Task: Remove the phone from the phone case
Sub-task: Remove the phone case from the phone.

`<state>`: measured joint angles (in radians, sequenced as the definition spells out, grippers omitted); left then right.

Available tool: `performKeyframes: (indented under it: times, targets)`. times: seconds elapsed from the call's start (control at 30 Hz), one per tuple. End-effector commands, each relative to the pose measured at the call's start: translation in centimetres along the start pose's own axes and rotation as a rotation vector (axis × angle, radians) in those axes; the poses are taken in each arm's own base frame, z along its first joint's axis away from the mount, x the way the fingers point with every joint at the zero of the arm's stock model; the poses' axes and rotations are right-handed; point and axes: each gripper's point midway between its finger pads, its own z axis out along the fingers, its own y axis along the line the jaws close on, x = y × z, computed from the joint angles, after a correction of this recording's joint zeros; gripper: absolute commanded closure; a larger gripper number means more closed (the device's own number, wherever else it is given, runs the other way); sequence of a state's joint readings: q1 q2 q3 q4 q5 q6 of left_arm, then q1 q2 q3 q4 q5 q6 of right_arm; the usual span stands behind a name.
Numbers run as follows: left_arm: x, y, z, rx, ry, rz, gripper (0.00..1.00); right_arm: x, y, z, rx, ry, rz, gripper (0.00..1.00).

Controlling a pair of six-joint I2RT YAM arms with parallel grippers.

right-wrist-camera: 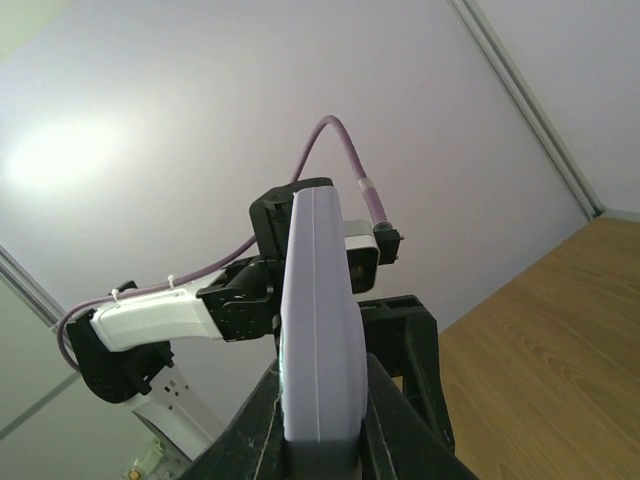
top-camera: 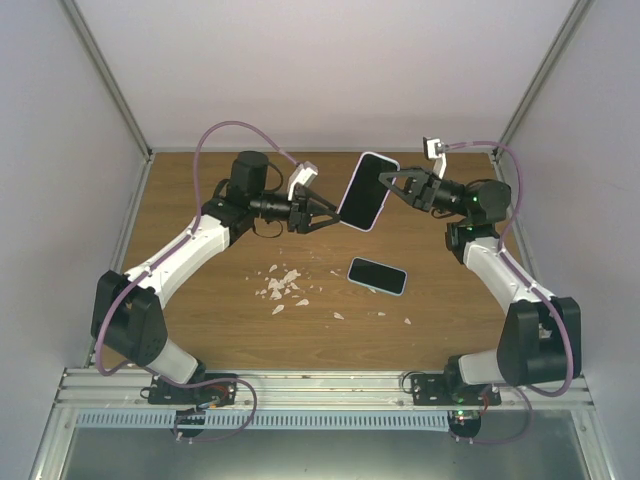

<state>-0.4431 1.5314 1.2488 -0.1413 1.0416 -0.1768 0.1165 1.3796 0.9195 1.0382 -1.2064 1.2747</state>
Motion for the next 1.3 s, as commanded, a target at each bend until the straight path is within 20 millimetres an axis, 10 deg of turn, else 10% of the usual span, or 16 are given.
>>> performKeyframes:
  times: [0.0, 0.33, 1.03, 1.27]
  targets:
    - [1.3, 5.3, -1.3, -0.158, -0.022, -0.105, 0.45, -0.6, 5.0, 0.0, -0.102, 0.022, -0.071, 1.0]
    - [1.5, 6.6, -2.2, -0.181, -0.043, -0.139, 0.47, -0.8, 5.8, -0.1, -0.123, 0.015, -0.078, 1.0]
    - [-0.7, -5.1, -2.7, 0.136, -0.093, 0.084, 0.32, -1.1, 3.3, 0.1, -0.066, -0.016, -0.013, 0.99]
    - [-0.8, -5.5, -1.7, 0.136, -0.08, 0.104, 0.32, -1.0, 3.3, 0.1, -0.068, -0.013, -0.019, 1.0]
